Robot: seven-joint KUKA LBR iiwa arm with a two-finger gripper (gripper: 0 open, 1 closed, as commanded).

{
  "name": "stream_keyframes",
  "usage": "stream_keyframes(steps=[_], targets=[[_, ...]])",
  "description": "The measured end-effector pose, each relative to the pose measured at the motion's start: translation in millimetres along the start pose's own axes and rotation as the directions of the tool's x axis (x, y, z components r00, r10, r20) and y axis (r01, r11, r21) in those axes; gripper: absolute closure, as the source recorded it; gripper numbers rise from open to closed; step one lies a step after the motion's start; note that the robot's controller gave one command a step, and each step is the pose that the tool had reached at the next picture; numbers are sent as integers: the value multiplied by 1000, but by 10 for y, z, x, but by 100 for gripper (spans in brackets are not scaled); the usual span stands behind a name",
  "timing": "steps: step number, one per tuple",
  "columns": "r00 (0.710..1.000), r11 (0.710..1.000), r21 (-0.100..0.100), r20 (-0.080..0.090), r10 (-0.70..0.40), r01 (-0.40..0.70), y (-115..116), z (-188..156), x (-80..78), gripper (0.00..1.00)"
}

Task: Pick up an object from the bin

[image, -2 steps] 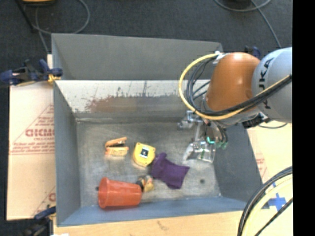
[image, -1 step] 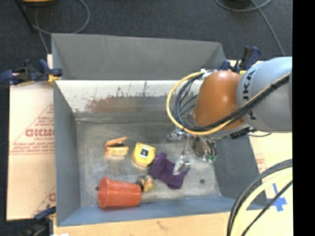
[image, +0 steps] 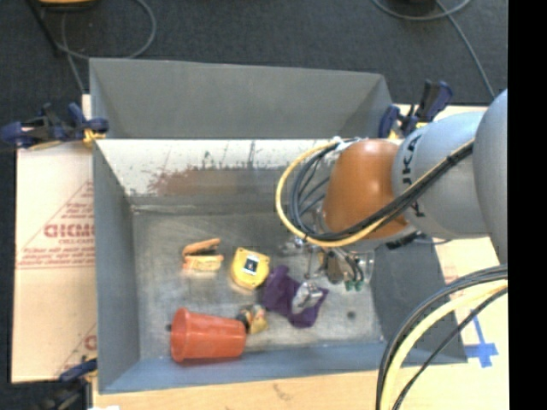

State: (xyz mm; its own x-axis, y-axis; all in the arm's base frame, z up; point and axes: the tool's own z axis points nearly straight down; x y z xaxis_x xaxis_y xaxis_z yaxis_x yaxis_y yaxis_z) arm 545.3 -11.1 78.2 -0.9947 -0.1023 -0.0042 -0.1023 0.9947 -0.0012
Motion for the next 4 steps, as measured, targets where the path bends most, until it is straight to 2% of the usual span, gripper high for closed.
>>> stream_keyframes(steps=[1, 2, 3, 4], targets=[[1000, 1000, 0, -4, -2, 2, -8, -82, 9, 100], [1000, 1000, 0, -4, -3, 3, -8, -82, 9, 100], [1000, 1000, -1, -10, 7, -7, -41, -455, 63, 100], [999, 999, -1, 0, 42, -42, -100, -1621, -242, 100]])
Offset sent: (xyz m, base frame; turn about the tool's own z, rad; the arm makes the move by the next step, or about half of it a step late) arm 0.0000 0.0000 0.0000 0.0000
